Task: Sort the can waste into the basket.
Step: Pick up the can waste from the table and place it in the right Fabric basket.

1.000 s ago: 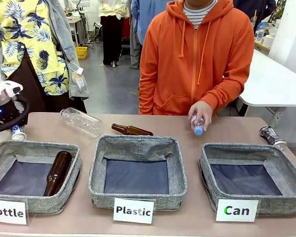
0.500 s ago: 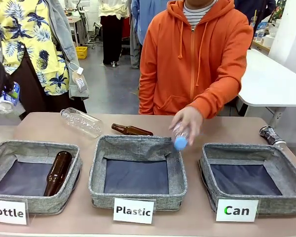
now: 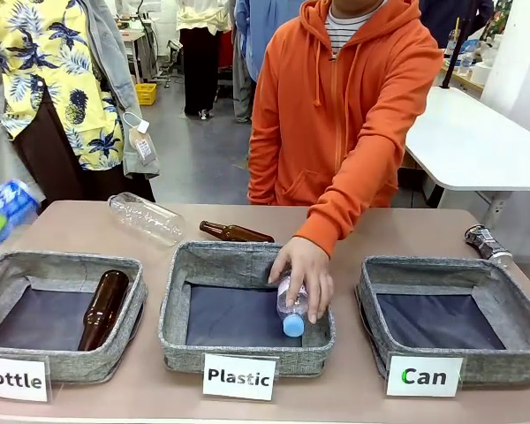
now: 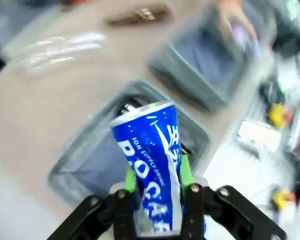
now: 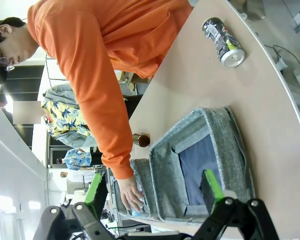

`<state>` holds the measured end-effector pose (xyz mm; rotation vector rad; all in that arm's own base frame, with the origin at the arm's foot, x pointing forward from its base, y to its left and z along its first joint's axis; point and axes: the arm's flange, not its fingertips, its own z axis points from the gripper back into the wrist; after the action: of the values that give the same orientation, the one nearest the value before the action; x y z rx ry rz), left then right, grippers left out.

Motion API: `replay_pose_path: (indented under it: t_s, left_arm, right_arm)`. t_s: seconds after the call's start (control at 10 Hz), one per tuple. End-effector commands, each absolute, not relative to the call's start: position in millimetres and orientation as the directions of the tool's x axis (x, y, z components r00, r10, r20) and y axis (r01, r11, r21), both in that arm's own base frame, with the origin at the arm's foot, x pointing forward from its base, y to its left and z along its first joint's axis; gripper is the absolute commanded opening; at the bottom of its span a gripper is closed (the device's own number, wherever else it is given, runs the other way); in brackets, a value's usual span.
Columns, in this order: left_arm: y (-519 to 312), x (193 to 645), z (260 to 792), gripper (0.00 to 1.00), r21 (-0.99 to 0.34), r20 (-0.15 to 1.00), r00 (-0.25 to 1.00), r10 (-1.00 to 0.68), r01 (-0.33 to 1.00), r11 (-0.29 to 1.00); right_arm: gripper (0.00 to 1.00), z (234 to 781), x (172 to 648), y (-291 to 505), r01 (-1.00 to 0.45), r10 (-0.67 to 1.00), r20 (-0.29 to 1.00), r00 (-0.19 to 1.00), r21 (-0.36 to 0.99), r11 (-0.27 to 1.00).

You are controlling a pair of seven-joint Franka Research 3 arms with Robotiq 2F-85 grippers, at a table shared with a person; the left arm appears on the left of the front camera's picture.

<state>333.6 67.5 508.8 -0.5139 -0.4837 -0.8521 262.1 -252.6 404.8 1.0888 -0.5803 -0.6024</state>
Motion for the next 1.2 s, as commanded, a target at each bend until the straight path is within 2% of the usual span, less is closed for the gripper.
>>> replay_pose_path:
  t_s: [0.0,0.1,0.5,0.6,0.7,1.0,1.1]
  left_arm:
    - [70.9,316.9,490.9,0.00,-0.157,0.618,0.448,-0.646,0.876,0.457]
    - [67.5,333.6,508.8,0.00,-0.229,0.588,0.567,-0.576,0.801,0.553]
    - [67.5,333.6,508.8,0.00,-0.229,0.588,0.567,-0.576,0.801,0.553]
    - [70.4,329.4,505.9,0.37,-0.222,0.585,0.551,-0.594,0.814,0.536]
    - [28.6,328.0,517.1,0.37,-0.161,0.660,0.475,-0.581,0.846,0.509]
    - [-119.9,329.5,561.2,0.37,0.029,0.691,0.257,-0.676,0.924,0.381]
    - [-175.3,328.5,576.1,0.37,0.104,0.703,0.140,-0.697,0.950,0.296]
  right_arm:
    - [1.00,404.9,265.0,-253.9,0.135,-0.704,0.151,0.694,0.933,0.333]
    - [1.00,404.9,265.0,-253.9,0.135,-0.704,0.151,0.694,0.933,0.333]
    - [1.00,404.9,265.0,-253.9,0.135,-0.704,0.151,0.694,0.933,0.333]
    - [1.00,404.9,262.0,-252.6,0.161,-0.700,0.135,0.702,0.927,0.340]
    - [1.00,439.7,253.2,-257.9,0.141,-0.679,0.167,0.715,0.917,0.374]
    - [1.00,479.5,204.5,-295.0,0.197,-0.613,0.230,0.756,0.813,0.548]
    - [1.00,483.7,183.5,-308.5,0.192,-0.605,0.269,0.750,0.786,0.588]
